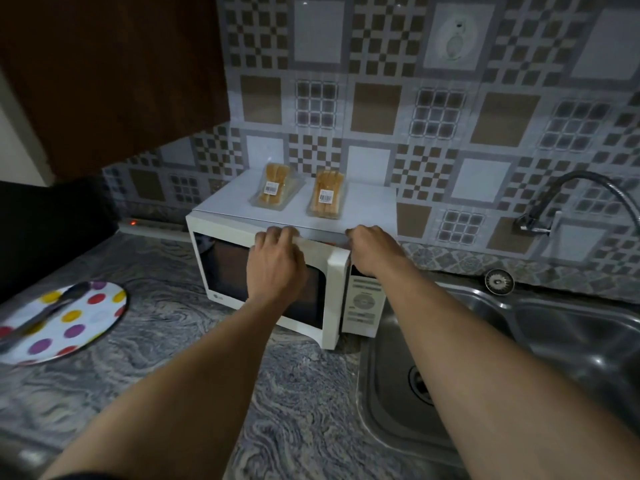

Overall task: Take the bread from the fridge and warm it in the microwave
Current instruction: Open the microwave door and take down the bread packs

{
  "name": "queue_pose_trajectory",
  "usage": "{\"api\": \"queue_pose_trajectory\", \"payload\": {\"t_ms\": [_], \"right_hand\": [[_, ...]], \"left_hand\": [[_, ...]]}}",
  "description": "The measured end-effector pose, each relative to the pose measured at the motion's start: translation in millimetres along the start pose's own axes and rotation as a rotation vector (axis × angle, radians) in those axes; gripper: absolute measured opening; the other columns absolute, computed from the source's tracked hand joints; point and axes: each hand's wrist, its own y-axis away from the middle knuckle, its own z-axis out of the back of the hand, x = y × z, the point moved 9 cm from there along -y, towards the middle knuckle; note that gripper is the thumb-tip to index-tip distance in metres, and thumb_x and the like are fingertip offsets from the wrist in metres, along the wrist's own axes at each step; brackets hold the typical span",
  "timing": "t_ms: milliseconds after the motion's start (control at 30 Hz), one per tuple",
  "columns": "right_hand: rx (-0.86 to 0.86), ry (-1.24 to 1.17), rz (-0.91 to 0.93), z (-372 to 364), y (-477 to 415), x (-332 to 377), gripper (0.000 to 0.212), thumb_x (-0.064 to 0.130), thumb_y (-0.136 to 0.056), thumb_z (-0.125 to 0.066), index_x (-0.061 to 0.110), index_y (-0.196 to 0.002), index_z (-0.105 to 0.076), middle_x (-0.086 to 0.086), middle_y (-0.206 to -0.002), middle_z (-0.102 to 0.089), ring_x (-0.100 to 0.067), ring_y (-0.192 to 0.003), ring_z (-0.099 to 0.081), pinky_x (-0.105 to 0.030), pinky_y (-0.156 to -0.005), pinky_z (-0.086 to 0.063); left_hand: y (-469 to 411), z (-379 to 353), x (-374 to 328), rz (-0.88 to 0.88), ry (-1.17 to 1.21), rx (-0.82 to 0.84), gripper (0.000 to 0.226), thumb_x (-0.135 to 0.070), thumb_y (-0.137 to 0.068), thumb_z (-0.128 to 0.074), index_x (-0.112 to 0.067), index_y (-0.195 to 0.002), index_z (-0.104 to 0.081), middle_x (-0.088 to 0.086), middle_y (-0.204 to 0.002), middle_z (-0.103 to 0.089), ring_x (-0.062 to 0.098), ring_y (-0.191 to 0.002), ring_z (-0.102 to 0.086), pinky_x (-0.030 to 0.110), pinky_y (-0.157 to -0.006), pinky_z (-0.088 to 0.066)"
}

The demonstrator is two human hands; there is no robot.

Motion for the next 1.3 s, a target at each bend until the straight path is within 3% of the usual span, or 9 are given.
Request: {"api": "queue_pose_trajectory", "payload": {"t_ms": [100,200,400,533,700,833,1033,1133,1300], "right_hand": [[0.034,-0.003,0.009,-1.1,-6.2,9.3,0.038,-0.002,-0.09,-0.045,0.008,-0.123,-0.061,-0.018,-0.115,-0.062,-0.036,-0.103,-0.06,-0.036,-0.078,-0.048],[0.059,-0.017,0.02,-1.6,-9.3,17.8,0.043,-0.002,-0.09,-0.042,0.007,-0.128,-0.058,-0.018,-0.118,-0.062,-0.035,-0.105,-0.059,-0.037,-0.082,-0.051],[0.12,-0.006,0.002,-4.6,-4.8,33.7,0.031,0.007,-0.092,-0.045,0.005,-0.119,-0.059,-0.017,-0.115,-0.061,-0.033,-0.094,-0.057,-0.033,-0.074,-0.044],[0.127,0.017,-0.006,-7.0,-3.8,46.2,0.029,0.02,-0.095,-0.049,0.006,-0.119,-0.058,-0.015,-0.118,-0.06,-0.035,-0.108,-0.058,-0.039,-0.088,-0.049],[0.157,0.076,-0.022,-22.5,-12.9,59.3,0.049,0.03,-0.097,-0.051,0.008,-0.14,-0.045,-0.018,-0.139,-0.047,-0.037,-0.126,-0.045,-0.052,-0.108,-0.036],[0.184,0.106,-0.028,-32.0,-21.8,69.1,0.064,0.042,-0.097,-0.049,0.009,-0.149,-0.033,-0.017,-0.152,-0.034,-0.038,-0.137,-0.034,-0.056,-0.112,-0.029],[0.19,0.107,-0.014,-40.8,-33.6,79.6,0.074,0.045,-0.098,-0.049,0.006,-0.154,-0.022,-0.02,-0.158,-0.023,-0.04,-0.144,-0.024,-0.056,-0.118,-0.02],[0.19,0.107,-0.015,-45.5,-37.0,86.4,0.077,0.046,-0.098,-0.049,0.006,-0.155,-0.017,-0.021,-0.16,-0.018,-0.042,-0.145,-0.02,-0.056,-0.119,-0.017],[0.183,0.118,-0.038,-49.0,-37.9,87.7,0.076,0.041,-0.098,-0.048,0.007,-0.156,-0.014,-0.021,-0.161,-0.015,-0.043,-0.146,-0.017,-0.056,-0.12,-0.015]], "left_hand": [[-9.0,-21.2,-1.4,-0.062,-0.082,0.146,0.043,-0.036,-0.101,-0.027,-0.021,-0.13,-0.056,0.005,-0.133,-0.058,0.026,-0.128,-0.047,0.047,-0.103,-0.042],[-6.3,-27.4,4.0,-0.046,-0.087,0.198,0.053,-0.041,-0.101,-0.017,-0.023,-0.134,-0.054,0.002,-0.137,-0.056,0.024,-0.134,-0.043,0.052,-0.107,-0.037],[5.9,13.3,6.4,-0.037,-0.076,0.103,0.042,-0.04,-0.102,-0.033,-0.02,-0.098,-0.07,0.005,-0.098,-0.07,0.03,-0.088,-0.063,0.045,-0.092,-0.048],[15.1,33.3,29.5,0.072,-0.049,0.071,0.048,-0.048,-0.101,-0.034,-0.02,-0.087,-0.071,0.008,-0.081,-0.07,0.035,-0.074,-0.064,0.034,-0.063,-0.043],[18.7,54.2,57.2,0.121,-0.046,0.109,0.051,-0.05,-0.1,-0.031,-0.024,-0.058,-0.047,0.003,-0.063,-0.058,0.029,-0.063,-0.061,0.035,-0.064,-0.051],[18.2,61.9,75.9,0.152,-0.131,0.176,0.043,-0.047,-0.098,-0.031,-0.023,-0.071,-0.055,0.009,-0.071,-0.062,0.033,-0.07,-0.063,0.037,-0.068,-0.054],[13.7,58.9,103.3,0.251,-0.209,0.316,0.052,-0.05,-0.1,-0.029,-0.009,-0.107,-0.06,0.023,-0.111,-0.063,0.041,-0.101,-0.06,0.04,-0.077,-0.043],[15.2,51.8,122.6,0.305,-0.236,0.455,0.062,-0.051,-0.101,-0.026,-0.002,-0.132,-0.048,0.024,-0.135,-0.046,0.042,-0.125,-0.046,0.052,-0.105,-0.034],[8.3,51.9,146.0,0.369,-0.227,0.565,0.069,-0.052,-0.1,-0.025,-0.001,-0.146,-0.029,0.022,-0.151,-0.031,0.037,-0.141,-0.029,0.059,-0.114,-0.016]]}}
